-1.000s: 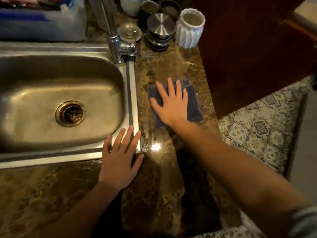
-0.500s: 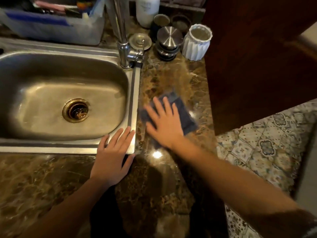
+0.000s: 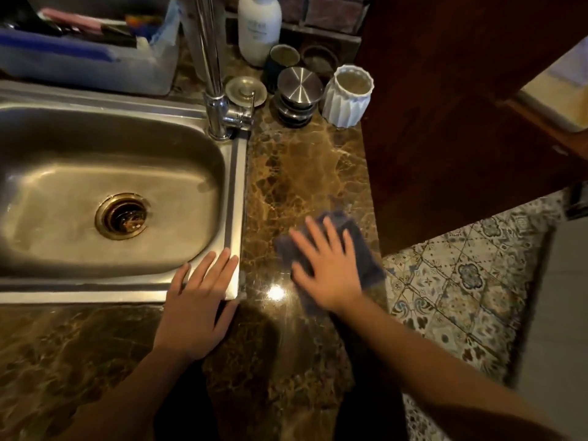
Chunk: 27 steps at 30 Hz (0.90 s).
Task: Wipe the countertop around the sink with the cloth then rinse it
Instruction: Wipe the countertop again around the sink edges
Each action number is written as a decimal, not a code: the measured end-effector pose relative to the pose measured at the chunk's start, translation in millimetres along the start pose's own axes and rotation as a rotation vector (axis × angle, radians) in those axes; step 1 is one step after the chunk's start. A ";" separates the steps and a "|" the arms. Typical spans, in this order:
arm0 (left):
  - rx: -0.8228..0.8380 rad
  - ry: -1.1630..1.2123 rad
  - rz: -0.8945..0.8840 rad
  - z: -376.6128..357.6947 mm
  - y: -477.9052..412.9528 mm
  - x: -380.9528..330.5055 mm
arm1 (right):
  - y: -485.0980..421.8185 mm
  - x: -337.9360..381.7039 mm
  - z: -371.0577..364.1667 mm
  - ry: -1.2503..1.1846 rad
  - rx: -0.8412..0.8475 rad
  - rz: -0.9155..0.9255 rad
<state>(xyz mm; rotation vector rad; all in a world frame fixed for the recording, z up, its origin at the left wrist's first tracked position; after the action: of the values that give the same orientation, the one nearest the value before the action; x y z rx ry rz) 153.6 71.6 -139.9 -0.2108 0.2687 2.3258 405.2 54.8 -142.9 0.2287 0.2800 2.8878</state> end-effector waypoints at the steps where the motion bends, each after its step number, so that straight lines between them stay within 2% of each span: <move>1: -0.006 0.008 -0.005 -1.1 0.0 0.8 | -28.4 -1.5 6.3 -0.002 -0.018 -0.063; 7: -0.044 0.005 -0.002 -3.2 -0.7 0.6 | -166.0 -0.1 29.8 -0.062 -0.068 -0.334; 12: -0.038 0.002 0.008 -4.4 0.6 1.6 | -178.8 0.4 31.7 -0.033 -0.044 -0.355; 16: -0.035 -0.016 0.002 -4.1 0.4 0.7 | -127.7 2.0 24.7 -0.024 -0.078 -0.276; 20: -0.032 -0.040 -0.028 -4.9 0.9 2.1 | -30.2 6.8 4.7 -0.015 -0.102 -0.223; 27: -0.049 -0.024 -0.054 -5.8 1.6 2.5 | 177.3 53.9 -40.1 -0.051 -0.047 -0.338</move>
<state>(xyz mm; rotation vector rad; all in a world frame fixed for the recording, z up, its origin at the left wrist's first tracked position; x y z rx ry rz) 151.1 70.7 -145.9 -0.2112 0.1920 2.2814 308.7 -108.3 -138.0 0.2224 0.2182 2.5474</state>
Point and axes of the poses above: each hand's wrist, its own y-axis away from the middle knuckle, its own z-axis out of the back of the hand, x = y × z, the point moved 2 cm from there along -y, towards the middle knuckle, and after that the axes turned 12 degrees about -z, right-handed, at the moved point
